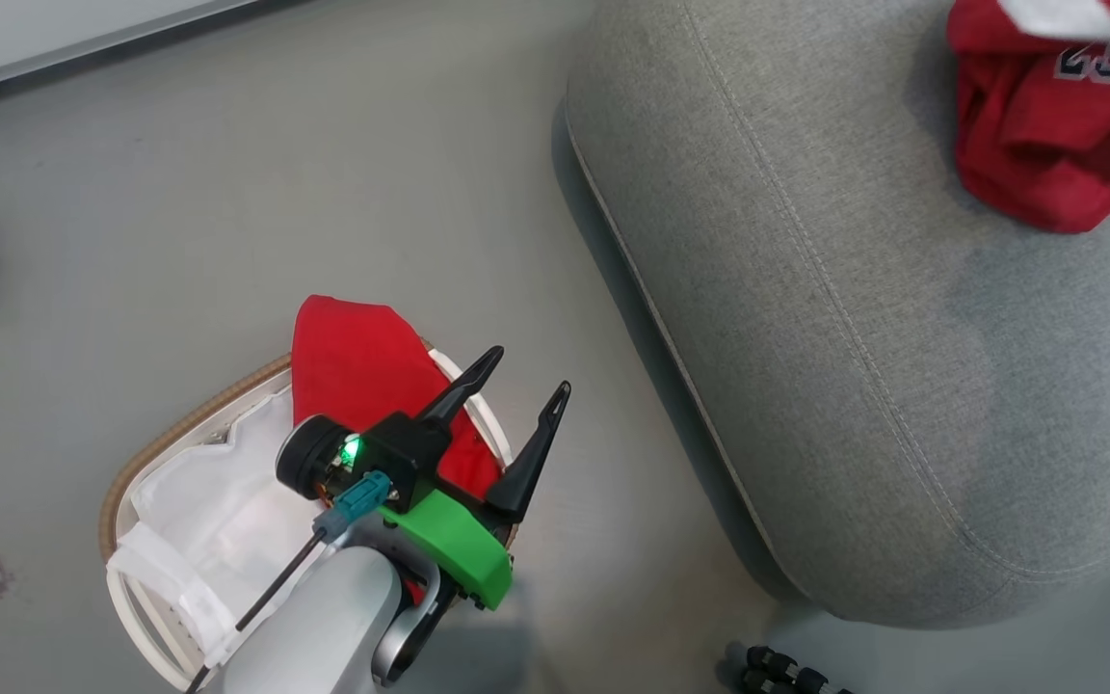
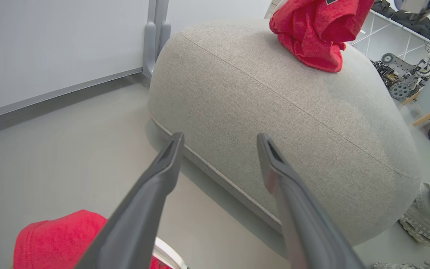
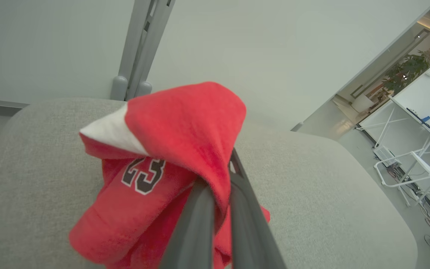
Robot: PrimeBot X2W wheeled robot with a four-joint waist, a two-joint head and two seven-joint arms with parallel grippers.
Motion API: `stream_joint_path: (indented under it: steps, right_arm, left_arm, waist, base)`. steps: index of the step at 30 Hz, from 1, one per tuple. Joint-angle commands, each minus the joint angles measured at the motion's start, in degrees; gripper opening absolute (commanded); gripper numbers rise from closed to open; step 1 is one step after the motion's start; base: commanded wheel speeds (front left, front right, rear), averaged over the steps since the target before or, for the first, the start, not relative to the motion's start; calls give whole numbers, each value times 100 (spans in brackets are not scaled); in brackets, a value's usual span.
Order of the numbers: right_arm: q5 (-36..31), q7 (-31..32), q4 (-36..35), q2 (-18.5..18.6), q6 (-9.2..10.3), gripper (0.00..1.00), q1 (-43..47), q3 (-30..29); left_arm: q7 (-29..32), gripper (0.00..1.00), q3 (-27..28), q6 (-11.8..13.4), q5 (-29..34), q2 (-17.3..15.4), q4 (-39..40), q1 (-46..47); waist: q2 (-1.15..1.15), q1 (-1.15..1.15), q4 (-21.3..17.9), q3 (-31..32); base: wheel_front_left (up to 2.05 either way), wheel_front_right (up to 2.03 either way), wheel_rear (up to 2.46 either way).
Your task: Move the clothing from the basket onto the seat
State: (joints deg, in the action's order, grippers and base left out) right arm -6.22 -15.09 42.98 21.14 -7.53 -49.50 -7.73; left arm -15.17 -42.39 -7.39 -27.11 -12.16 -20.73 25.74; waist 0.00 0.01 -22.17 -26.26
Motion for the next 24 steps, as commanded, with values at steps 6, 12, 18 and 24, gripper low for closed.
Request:
stream_joint_path:
  steps: [6, 12, 18, 24]
  right_arm:
    - [-51, -12, -98, -365, 8, 100, 1206, -612]
    - [27, -12, -456, -530, 8, 100, 2314, -886]
    - [135, -12, -968, -643, 8, 100, 2814, -691]
    - [288, -13, -1526, -701, 8, 100, 3157, -343]
  left_arm:
    - [3, 100, 67, -16, -22, 51, -104, -36]
    - [3, 100, 220, -16, -7, 197, -232, -203]
    - [3, 100, 450, -16, 52, 361, -313, -409]
    - [3, 100, 680, -16, 89, 526, -378, -660]
  waist:
    - [0, -1, -65, 215]
    - [0, -1, -150, 613]
    - [0, -1, -86, 951]
    - [0, -1, 126, 1287]
  base:
    - [0, 0, 0]
    - [0, 0, 0]
    - [0, 0, 0]
    - [0, 0, 0]
